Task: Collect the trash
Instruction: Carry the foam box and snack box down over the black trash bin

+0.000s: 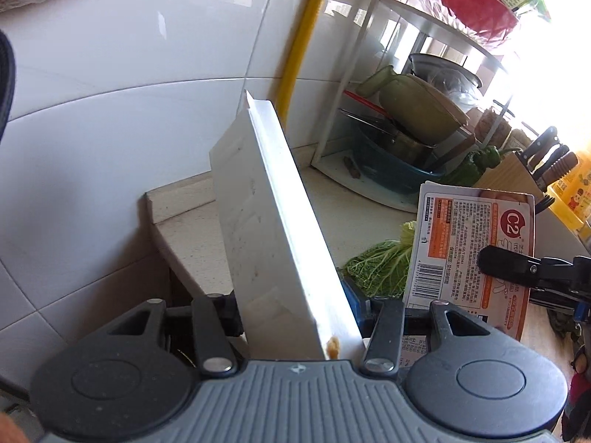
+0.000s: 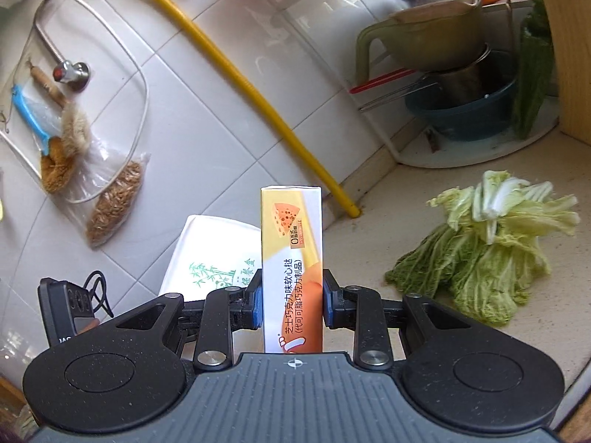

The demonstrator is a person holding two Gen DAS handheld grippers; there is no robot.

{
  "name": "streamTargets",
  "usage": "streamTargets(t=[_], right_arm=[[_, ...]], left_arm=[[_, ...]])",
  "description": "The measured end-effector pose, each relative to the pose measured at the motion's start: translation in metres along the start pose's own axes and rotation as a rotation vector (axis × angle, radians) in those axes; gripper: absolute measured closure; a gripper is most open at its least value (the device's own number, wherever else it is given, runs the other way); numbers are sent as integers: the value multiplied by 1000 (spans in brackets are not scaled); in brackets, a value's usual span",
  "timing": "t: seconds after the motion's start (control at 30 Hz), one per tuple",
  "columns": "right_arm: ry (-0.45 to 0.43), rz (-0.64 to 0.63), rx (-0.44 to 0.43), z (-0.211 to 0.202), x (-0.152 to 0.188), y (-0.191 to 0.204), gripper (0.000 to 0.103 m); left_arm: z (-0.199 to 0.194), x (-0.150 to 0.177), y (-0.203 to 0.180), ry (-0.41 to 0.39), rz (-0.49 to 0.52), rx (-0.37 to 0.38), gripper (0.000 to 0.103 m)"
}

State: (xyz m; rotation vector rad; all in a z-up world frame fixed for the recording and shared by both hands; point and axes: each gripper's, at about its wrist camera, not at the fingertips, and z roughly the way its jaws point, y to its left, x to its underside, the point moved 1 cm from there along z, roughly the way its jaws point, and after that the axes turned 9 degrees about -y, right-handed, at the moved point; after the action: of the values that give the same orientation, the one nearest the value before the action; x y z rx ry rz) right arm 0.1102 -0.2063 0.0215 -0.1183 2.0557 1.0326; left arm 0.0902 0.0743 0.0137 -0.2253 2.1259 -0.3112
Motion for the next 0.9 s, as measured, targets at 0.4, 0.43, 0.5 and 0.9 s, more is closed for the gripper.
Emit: streamTargets(t=[0.4, 0.43, 0.5, 0.9], right_arm=[[55, -63, -70, 29, 25, 61, 67], [60, -67, -75, 32, 26, 65, 67], [72, -76, -86, 37, 30, 74, 67], [175, -123, -132, 71, 62, 117, 67]], left_arm=[[-43, 9, 47, -35, -29, -74, 57], [-46, 10, 50, -36, -30, -80, 57], [-52, 13, 56, -39, -32, -92, 57], [-74, 26, 94, -33, -46, -151, 57]])
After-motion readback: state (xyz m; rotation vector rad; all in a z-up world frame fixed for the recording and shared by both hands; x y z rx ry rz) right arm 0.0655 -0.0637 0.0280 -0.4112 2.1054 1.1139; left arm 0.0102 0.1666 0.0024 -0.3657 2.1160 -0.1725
